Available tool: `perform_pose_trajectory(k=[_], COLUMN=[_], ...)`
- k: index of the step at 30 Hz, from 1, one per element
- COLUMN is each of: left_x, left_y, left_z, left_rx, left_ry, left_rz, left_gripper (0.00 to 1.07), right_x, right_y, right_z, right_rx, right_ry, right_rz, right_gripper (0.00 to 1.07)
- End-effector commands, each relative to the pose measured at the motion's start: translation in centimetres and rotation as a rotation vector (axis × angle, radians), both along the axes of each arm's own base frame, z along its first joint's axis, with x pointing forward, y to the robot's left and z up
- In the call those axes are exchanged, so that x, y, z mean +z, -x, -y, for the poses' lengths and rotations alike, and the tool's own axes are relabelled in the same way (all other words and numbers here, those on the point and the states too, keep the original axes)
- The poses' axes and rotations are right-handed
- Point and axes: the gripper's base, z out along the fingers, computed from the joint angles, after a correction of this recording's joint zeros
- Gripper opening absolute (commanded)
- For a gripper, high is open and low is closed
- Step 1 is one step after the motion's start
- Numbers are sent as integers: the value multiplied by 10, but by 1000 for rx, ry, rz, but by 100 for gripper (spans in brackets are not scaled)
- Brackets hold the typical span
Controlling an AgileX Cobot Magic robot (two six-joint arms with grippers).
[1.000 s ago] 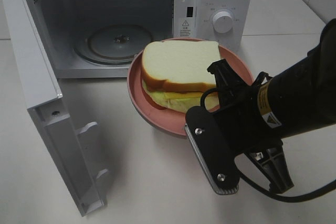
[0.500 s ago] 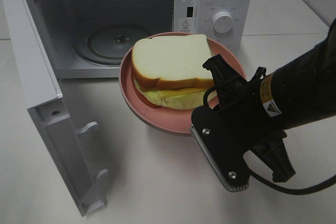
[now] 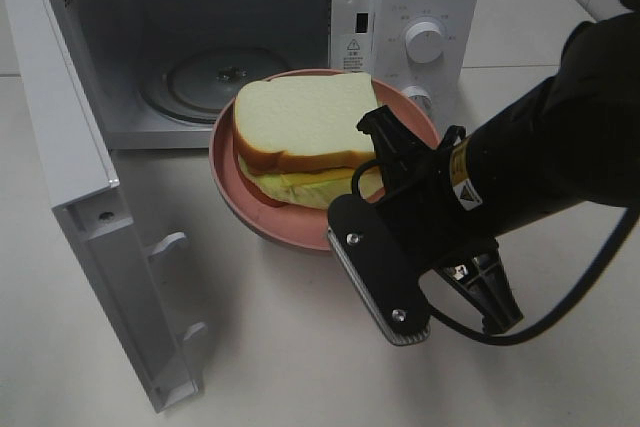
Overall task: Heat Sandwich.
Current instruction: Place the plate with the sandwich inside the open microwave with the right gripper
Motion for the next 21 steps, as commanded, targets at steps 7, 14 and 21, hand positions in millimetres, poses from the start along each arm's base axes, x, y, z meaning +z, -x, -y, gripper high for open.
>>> perform_pose_trajectory(k=[7, 14, 21], left_x=[-1, -1, -1], left_y=[4, 4, 4], left_z=[0, 0, 0], left_rx=[6, 6, 6], left_ry=[3, 3, 3], left_rz=[32, 32, 32], left_gripper=[106, 106, 106], right_x=[0, -3, -2], right_y=[-28, -39, -49], right_z=[-14, -17, -32], right_rx=[-8, 8, 35], right_ry=[-38, -29, -21], right_rz=[-2, -62, -128], right_gripper=[0, 0, 0])
